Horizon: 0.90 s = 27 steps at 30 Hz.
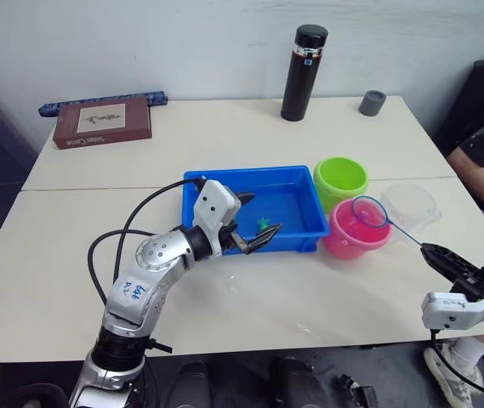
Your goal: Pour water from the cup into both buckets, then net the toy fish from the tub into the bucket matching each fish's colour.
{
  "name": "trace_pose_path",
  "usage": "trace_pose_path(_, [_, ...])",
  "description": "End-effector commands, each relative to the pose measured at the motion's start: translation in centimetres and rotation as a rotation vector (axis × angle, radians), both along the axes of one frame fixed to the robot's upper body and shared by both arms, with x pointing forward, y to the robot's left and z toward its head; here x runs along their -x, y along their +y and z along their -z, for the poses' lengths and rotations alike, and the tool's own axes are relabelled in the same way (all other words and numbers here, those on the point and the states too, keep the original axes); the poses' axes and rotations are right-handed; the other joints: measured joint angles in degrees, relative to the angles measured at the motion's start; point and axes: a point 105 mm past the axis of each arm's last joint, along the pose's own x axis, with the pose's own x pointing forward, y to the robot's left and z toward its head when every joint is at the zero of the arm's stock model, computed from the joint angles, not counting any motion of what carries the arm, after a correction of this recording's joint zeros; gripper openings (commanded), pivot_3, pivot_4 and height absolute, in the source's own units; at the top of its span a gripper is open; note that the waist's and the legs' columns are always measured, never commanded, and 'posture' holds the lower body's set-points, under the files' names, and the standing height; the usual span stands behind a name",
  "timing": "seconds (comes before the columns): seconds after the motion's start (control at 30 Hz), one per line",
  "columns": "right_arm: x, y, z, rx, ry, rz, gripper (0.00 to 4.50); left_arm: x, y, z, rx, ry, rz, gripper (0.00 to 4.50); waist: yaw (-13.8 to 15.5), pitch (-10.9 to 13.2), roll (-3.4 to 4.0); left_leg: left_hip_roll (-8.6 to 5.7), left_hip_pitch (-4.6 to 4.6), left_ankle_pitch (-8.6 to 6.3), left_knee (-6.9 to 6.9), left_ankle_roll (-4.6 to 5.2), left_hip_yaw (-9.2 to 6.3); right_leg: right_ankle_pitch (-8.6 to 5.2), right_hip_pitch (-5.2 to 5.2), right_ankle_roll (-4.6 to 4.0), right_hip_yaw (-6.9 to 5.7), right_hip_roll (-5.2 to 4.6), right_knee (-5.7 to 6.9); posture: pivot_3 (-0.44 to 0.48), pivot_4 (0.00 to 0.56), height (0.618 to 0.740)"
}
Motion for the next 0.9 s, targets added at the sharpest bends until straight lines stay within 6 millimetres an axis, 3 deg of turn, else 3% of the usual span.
trace_pose_path(0.03, [-0.4,-0.1,-1.7,0.036,-0.069,-0.010,0.00,0.5,-0.1,-1.0,0.022,-0.045,0.025,4.48,0.0,0.0,-0.01,0.00,0.01,0.00,0.00,0.00,0.00,0.00,0.00,0.00,0.00,0.01,0.00,0.000,0.150,0.740])
trace_pose_path(0.13, [-0.8,0.0,-2.5,0.044,-0.102,-0.014,0.00,0.5,-0.1,-0.9,0.022,-0.042,0.026,4.48,-0.1,0.0,0.01,0.00,0.03,0.01,0.00,0.00,0.03,0.00,0.00,0.00,0.04,0.01,0.01,0.000,0.150,0.740])
trace_pose_path(0.2, [-0.5,0.6,-1.2,0.097,-0.051,-0.058,0.00,0.6,-0.2,-0.9,0.022,-0.039,0.031,4.48,0.0,0.0,0.01,0.00,0.03,0.02,-0.01,-0.01,0.02,0.00,0.00,0.01,0.03,0.01,0.04,0.000,0.150,0.740])
trace_pose_path(0.3, [-1.0,0.4,-2.9,0.096,-0.129,-0.054,0.00,0.5,-0.2,-0.8,0.020,-0.041,0.034,4.48,0.1,0.0,0.01,0.00,0.01,0.03,-0.02,-0.02,-0.01,0.00,0.00,0.00,0.00,0.01,0.03,0.000,0.150,0.740])
trace_pose_path(0.47, [-1.2,-0.2,-3.3,0.080,-0.143,-0.034,0.00,0.5,-0.2,-0.8,0.019,-0.042,0.034,4.48,0.0,0.0,0.01,-0.01,0.02,0.02,0.03,-0.02,0.03,0.01,0.01,0.02,0.04,0.00,0.03,0.000,0.150,0.740])
trace_pose_path(0.57, [-1.6,0.1,-5.5,0.027,-0.210,-0.032,0.00,0.4,-0.1,-0.7,0.018,-0.040,0.030,4.48,0.0,0.0,0.01,-0.01,0.03,0.03,0.04,0.00,0.03,0.01,0.01,0.02,0.04,0.00,0.07,0.000,0.150,0.740])
trace_pose_path(0.77, [-2.6,5.4,-9.3,-0.295,-0.225,-0.190,0.00,0.2,0.1,-0.7,0.019,-0.038,0.011,4.48,-0.4,0.0,0.01,0.01,0.09,0.05,0.02,0.02,0.04,0.03,0.02,0.05,0.08,0.05,0.16,0.000,0.150,0.740])
trace_pose_path(0.9, [-3.9,8.9,-9.6,-0.458,-0.104,-0.288,0.00,-0.2,0.8,-0.7,0.016,-0.039,-0.044,4.48,-0.2,0.0,-0.01,0.02,0.11,0.05,0.06,0.02,0.01,0.04,0.04,0.06,0.07,0.05,0.22,0.000,0.150,0.740])
